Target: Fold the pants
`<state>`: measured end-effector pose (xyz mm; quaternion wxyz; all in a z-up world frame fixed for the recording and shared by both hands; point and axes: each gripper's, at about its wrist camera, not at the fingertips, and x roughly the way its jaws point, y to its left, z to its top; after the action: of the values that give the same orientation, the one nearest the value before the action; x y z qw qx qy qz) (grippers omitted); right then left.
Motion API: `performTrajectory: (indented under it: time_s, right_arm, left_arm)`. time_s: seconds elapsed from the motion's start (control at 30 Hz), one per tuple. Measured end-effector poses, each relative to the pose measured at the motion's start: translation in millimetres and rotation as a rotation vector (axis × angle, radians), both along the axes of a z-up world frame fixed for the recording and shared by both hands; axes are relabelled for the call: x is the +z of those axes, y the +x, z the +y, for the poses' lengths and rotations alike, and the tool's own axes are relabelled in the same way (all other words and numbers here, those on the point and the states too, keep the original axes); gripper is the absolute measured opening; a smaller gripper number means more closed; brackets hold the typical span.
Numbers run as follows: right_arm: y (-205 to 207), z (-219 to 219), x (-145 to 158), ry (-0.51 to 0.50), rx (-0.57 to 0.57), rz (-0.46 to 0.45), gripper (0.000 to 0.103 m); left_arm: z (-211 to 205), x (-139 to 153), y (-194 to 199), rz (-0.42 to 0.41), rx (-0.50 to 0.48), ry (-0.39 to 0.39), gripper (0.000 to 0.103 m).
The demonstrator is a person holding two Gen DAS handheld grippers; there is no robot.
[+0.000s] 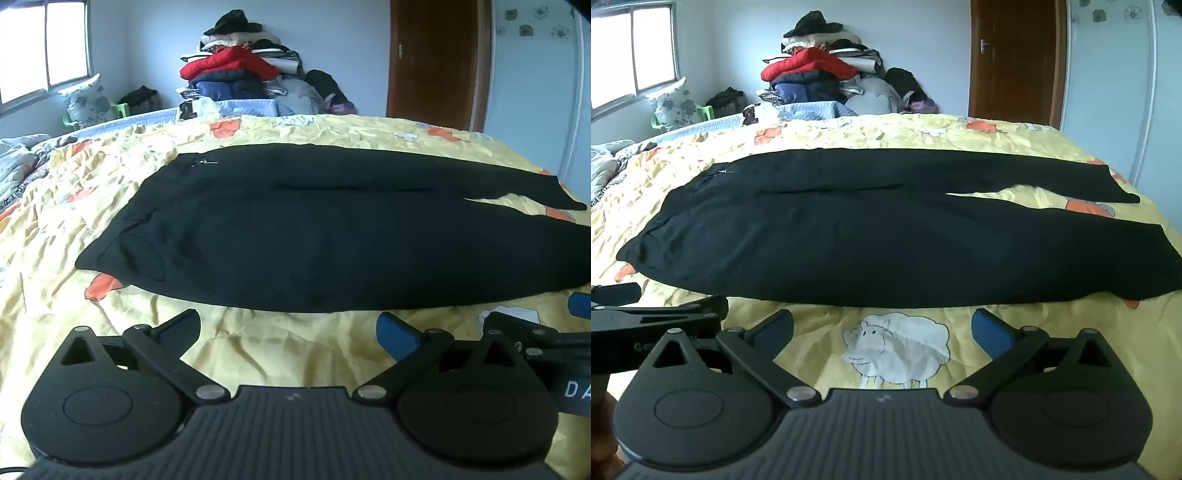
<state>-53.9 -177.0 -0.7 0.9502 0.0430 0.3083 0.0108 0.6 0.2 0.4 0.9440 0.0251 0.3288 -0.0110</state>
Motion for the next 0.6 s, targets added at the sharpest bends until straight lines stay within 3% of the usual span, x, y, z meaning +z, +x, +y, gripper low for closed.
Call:
performTrajectory:
  time_s: [0.13, 0.23, 0.6]
  right_arm:
    - [-0.6, -1.5, 1.4, -0.008, -0.004, 0.0, 0.103]
    - [-0.1, 1.6, -1.0, -0.021, -0.004, 0.009, 0.103]
    - [1.2, -2.3, -2.5, -0.003, -0.009, 0.031, 0.103]
  left_arm:
    - [-12.2, -0.3, 3.8, -0.003, 0.005, 0.053, 0.103]
    - [1.4, 0.6, -2.8, -0.016, 0.004, -0.013, 0.103]
    - [3.4, -5.3, 0.9, 0.013, 0.032, -0.02, 0.103]
